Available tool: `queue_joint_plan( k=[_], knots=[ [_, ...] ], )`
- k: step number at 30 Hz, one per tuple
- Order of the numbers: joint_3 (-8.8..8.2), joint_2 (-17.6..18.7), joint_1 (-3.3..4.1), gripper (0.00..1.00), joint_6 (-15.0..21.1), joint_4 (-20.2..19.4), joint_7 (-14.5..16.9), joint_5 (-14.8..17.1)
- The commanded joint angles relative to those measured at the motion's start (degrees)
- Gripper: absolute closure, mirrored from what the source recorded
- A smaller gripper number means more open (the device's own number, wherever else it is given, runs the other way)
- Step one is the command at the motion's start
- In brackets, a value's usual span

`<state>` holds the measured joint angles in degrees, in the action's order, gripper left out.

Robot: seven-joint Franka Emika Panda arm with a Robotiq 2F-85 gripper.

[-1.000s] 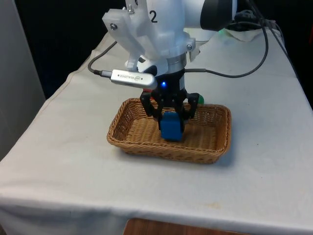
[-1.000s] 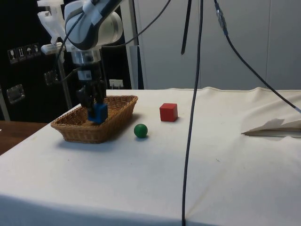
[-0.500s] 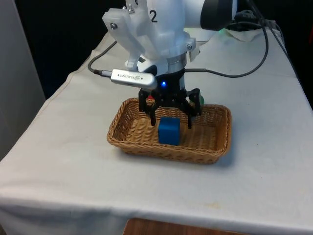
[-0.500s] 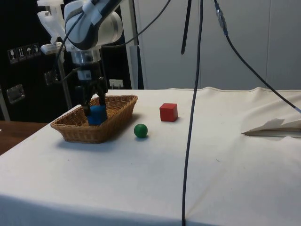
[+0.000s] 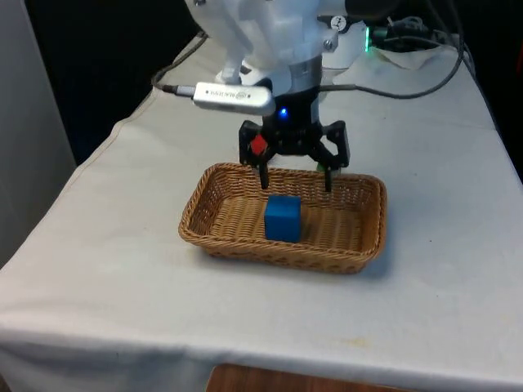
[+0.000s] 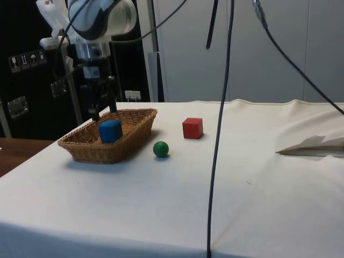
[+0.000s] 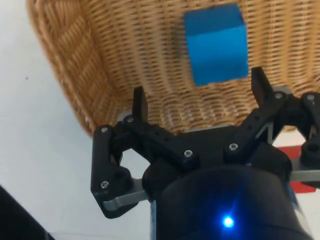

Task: Place all non-red objects into the basket.

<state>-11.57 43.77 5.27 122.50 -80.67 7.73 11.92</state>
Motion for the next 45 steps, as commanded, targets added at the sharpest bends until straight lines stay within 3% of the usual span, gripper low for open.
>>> queue_joint_plan(
  k=[1, 5, 6, 7, 12, 15, 23, 24, 29, 45],
  knots=[
    [-0.17, -1.15, 0.34, 0.00, -0.11, -0.86, -0.11, -0.34],
    [-0.23, -3.84, 0.74, 0.00, -1.20, -2.58, -0.06, -0.86],
    [0.00, -3.09, 0.40, 0.00, -1.38, -1.89, 0.00, -0.57],
    [-0.17, -4.35, 0.80, 0.00, -1.38, -3.04, -0.06, -1.03],
    [-0.17, -8.02, 1.32, 0.00, -2.23, -5.84, -0.06, -2.01],
    [0.00, -8.77, 1.26, 0.00, -2.41, -6.36, 0.00, -2.18],
    [-0.06, -13.98, 2.18, 0.00, -3.84, -10.20, 0.00, -3.61],
    [0.06, -13.12, 1.89, 0.00, -3.72, -9.51, 0.06, -3.27],
    [0.11, -16.73, 2.58, 0.00, -4.76, -12.09, 0.11, -4.24],
    [0.57, -19.77, 3.21, 0.00, -5.44, -14.50, 0.92, -4.70]
  ],
)
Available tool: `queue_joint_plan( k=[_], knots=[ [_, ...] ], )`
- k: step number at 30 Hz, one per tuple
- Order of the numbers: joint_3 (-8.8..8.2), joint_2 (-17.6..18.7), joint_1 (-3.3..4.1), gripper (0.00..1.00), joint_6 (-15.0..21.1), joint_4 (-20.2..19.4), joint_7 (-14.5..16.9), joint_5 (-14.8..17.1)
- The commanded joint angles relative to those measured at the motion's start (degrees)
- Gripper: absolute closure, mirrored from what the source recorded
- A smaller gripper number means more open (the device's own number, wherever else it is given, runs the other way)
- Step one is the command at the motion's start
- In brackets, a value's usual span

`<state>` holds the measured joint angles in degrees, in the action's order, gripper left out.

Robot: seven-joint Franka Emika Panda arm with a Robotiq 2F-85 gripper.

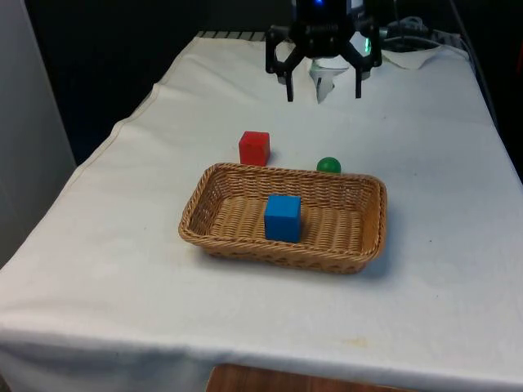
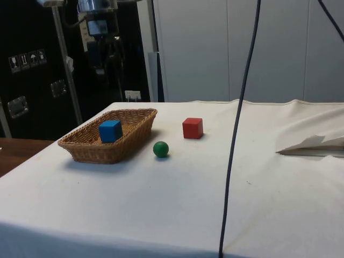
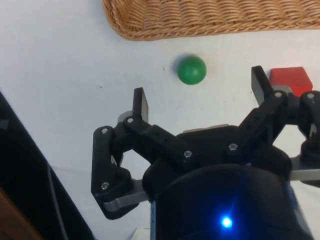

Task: Place all non-red objects into the basket.

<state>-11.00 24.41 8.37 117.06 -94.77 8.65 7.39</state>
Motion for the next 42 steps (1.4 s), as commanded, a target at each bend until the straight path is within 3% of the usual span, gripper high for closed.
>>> queue_joint_plan(
  k=[1, 39, 42],
  knots=[
    [0.00, -0.46, 0.17, 0.00, -0.06, -0.40, 0.06, -0.17],
    [1.66, -0.74, 0.57, 0.00, -0.17, 0.11, 1.89, 0.00],
    [1.66, -1.78, 0.86, 0.00, -0.29, -0.86, 1.95, -0.23]
  ],
)
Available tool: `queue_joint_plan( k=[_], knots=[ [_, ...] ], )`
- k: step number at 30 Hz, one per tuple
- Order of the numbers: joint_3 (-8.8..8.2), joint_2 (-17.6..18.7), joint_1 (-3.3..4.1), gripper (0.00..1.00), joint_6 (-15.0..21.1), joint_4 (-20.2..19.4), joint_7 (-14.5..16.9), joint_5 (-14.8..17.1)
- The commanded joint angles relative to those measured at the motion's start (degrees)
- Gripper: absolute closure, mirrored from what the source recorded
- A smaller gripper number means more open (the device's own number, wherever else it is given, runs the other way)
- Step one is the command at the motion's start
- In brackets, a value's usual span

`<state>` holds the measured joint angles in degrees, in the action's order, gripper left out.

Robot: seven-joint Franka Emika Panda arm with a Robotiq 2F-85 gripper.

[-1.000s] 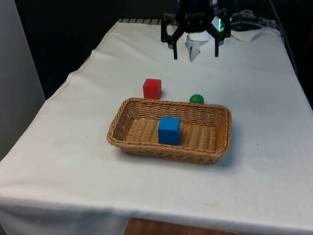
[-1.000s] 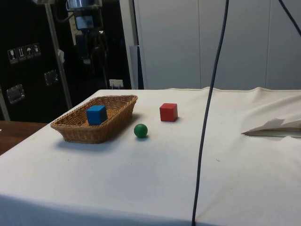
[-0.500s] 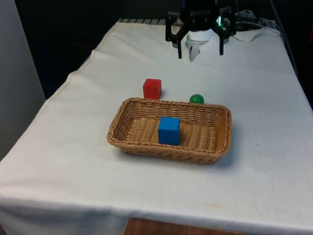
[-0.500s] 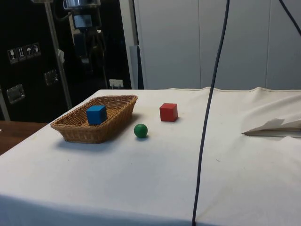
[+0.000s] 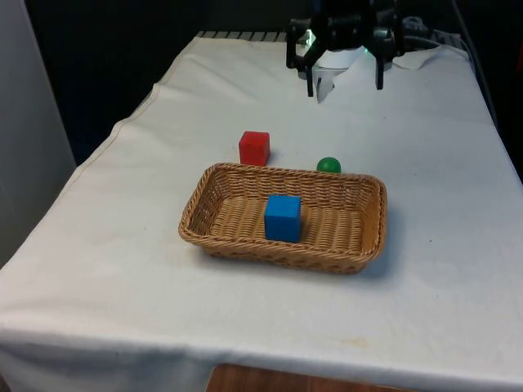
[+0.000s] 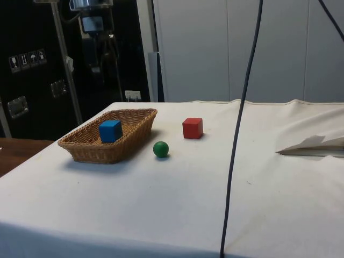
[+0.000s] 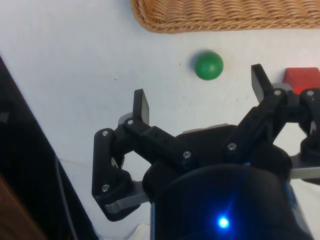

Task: Place all non-red objects into the basket.

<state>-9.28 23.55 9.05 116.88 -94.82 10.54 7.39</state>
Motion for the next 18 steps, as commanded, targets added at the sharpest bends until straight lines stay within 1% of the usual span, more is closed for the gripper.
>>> queue_joint_plan(
  k=[1, 5, 6, 7, 10, 11, 14, 15, 16, 18],
  knots=[
    [-0.06, -1.38, 0.17, 0.00, -0.29, -1.15, 0.00, -0.34],
    [-0.06, -3.95, 0.34, 0.00, -1.26, -2.92, -0.11, -0.63],
    [0.00, -2.46, 0.06, 0.00, -1.49, -1.38, 0.06, -0.17],
    [-0.06, -4.47, 0.34, 0.00, -1.38, -3.38, -0.11, -0.63],
    [-0.06, -6.36, 0.40, 0.00, -1.95, -4.76, -0.23, -0.80],
    [0.00, -7.51, 0.40, 0.00, -2.12, -5.67, -0.29, -0.92],
    [0.06, -9.05, 0.40, 0.00, -2.29, -7.16, -0.29, -0.97],
    [0.11, -8.48, 0.23, 0.00, -2.35, -6.59, 0.00, -0.57],
    [0.06, -9.57, 0.34, 0.00, -2.29, -7.68, -0.34, -0.97],
    [0.06, -10.89, 0.29, 0.00, -2.18, -9.05, -0.40, -1.03]
  ],
)
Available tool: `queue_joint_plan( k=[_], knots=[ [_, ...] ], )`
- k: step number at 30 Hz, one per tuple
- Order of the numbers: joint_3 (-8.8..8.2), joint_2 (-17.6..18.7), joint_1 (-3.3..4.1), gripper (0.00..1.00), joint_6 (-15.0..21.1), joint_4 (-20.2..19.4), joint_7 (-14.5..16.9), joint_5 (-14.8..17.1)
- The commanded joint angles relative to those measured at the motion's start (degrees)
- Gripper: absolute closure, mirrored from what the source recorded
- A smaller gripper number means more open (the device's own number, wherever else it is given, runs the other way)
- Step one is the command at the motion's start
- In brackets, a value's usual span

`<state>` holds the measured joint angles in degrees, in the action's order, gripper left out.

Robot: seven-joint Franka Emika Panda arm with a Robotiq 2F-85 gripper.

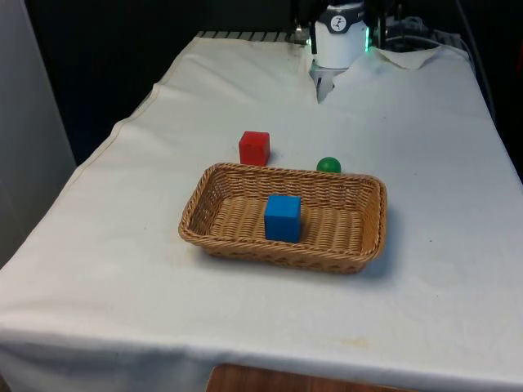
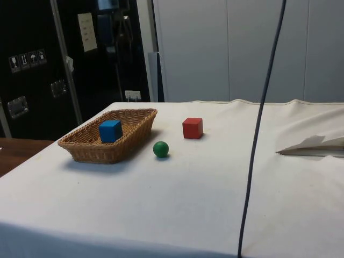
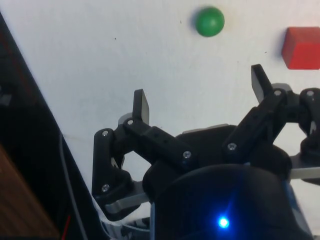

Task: Place all non-red objects into the basket.

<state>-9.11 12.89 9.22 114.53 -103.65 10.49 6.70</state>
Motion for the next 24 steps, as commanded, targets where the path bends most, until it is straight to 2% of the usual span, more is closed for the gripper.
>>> queue_joint_plan(
  k=[1, 5, 6, 13, 14, 15, 21, 22, 24],
  knots=[
    [-0.11, -0.63, 0.11, 0.00, 0.29, -0.69, -0.34, -0.34],
    [-0.17, -2.23, 0.11, 0.00, 0.40, -2.35, -0.52, -0.34],
    [-0.11, -1.72, 0.00, 0.00, 0.00, -1.83, -0.11, 0.00],
    [-0.17, -4.24, 0.11, 0.00, 0.52, -4.53, -1.49, -0.40],
    [-0.11, -3.67, 0.00, 0.00, 0.00, -3.90, -0.80, 0.00],
    [-0.17, -4.64, 0.11, 0.00, 0.57, -5.04, -1.95, -0.46],
    [-0.17, -5.73, 0.11, 0.00, 0.69, -6.30, -3.61, -0.69],
    [-0.11, -5.10, 0.00, 0.00, 0.11, -5.67, -2.86, -0.11],
    [-0.17, -6.02, 0.11, 0.00, 0.69, -6.70, -4.13, -0.74]
  ],
)
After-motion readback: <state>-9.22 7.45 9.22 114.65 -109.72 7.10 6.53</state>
